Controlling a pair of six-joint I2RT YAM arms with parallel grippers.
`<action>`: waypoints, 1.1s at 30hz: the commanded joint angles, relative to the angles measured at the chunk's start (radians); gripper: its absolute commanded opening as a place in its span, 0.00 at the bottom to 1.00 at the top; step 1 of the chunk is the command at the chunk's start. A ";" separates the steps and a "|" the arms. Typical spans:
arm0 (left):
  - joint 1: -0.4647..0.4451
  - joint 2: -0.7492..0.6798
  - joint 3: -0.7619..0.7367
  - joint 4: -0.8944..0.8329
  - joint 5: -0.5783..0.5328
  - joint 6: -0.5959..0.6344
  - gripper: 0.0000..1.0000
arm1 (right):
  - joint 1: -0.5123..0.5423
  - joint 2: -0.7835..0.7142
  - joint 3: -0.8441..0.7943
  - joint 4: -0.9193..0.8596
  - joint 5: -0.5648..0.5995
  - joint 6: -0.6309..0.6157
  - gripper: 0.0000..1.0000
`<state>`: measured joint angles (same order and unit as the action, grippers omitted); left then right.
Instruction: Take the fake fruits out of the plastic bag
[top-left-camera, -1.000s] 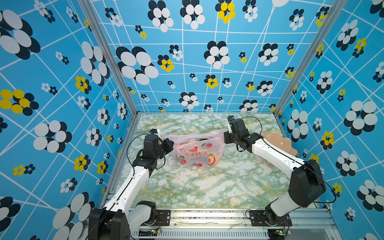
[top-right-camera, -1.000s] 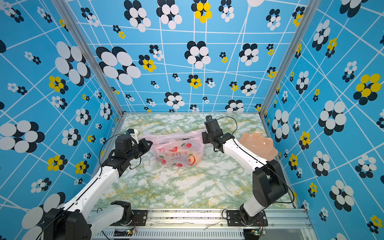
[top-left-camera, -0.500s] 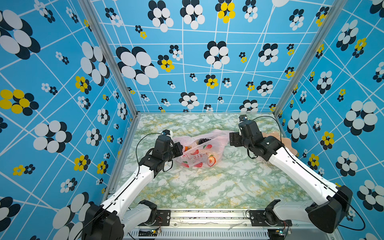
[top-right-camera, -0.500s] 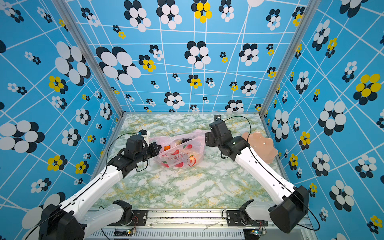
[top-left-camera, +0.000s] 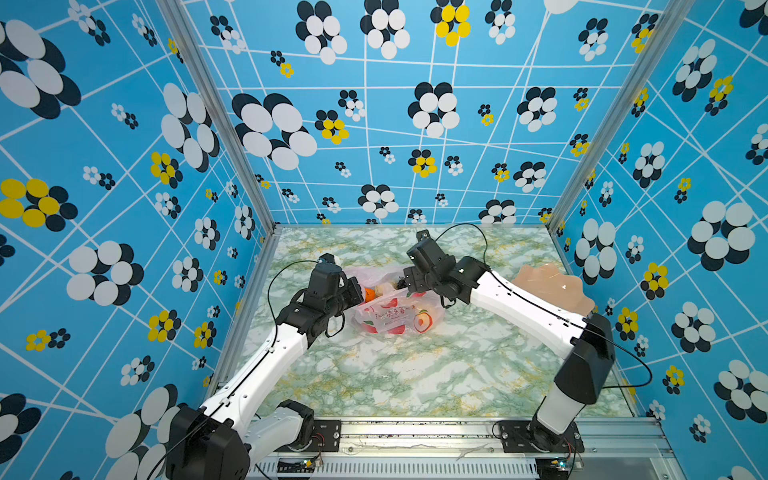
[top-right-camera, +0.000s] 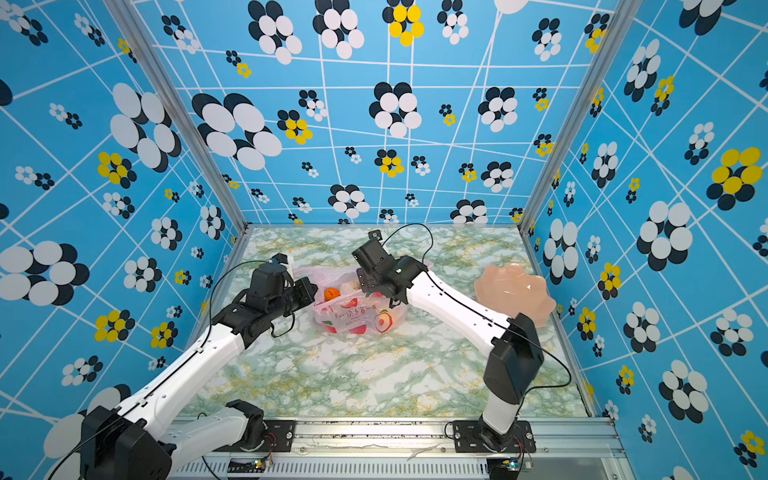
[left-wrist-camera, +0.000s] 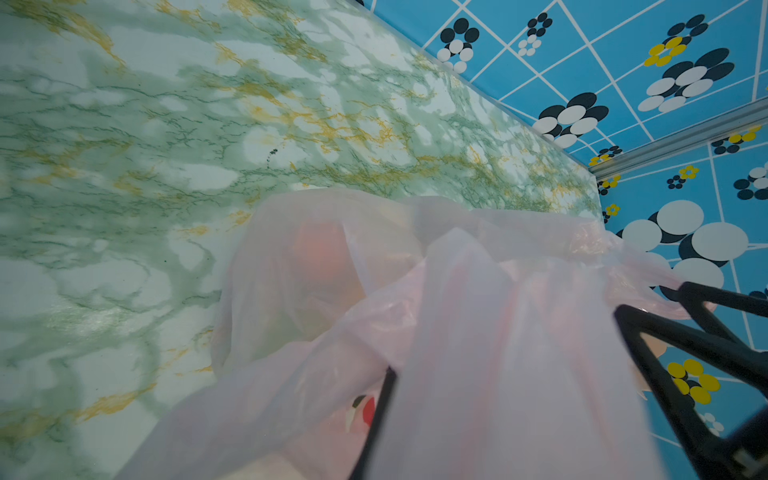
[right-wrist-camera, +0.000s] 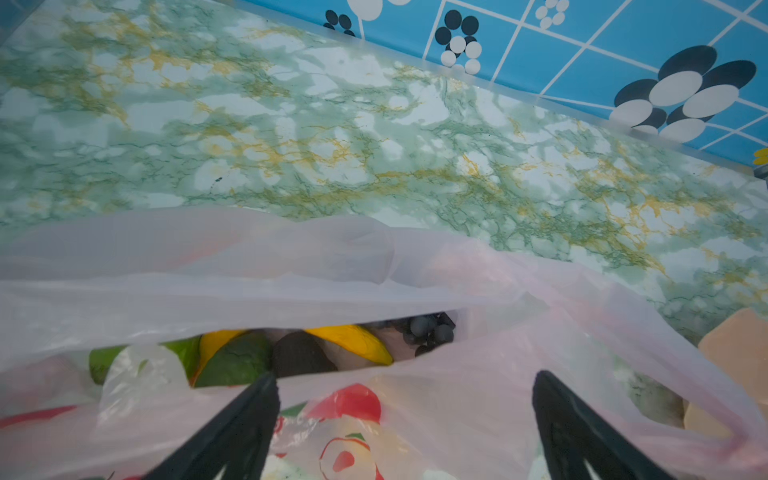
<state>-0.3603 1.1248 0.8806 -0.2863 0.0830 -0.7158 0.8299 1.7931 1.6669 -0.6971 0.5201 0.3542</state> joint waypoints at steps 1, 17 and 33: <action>0.005 0.009 0.044 -0.040 -0.032 -0.030 0.00 | -0.008 0.051 0.091 -0.060 0.116 0.049 0.99; 0.013 0.044 0.046 -0.072 -0.089 -0.036 0.00 | -0.038 -0.021 -0.151 -0.147 0.221 0.141 0.99; 0.191 0.121 -0.095 0.040 0.029 -0.002 0.00 | -0.126 -0.249 -0.745 0.351 -0.221 0.216 0.67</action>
<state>-0.2211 1.2011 0.8139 -0.2974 0.0669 -0.7425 0.7494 1.5475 0.9607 -0.5026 0.4248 0.5602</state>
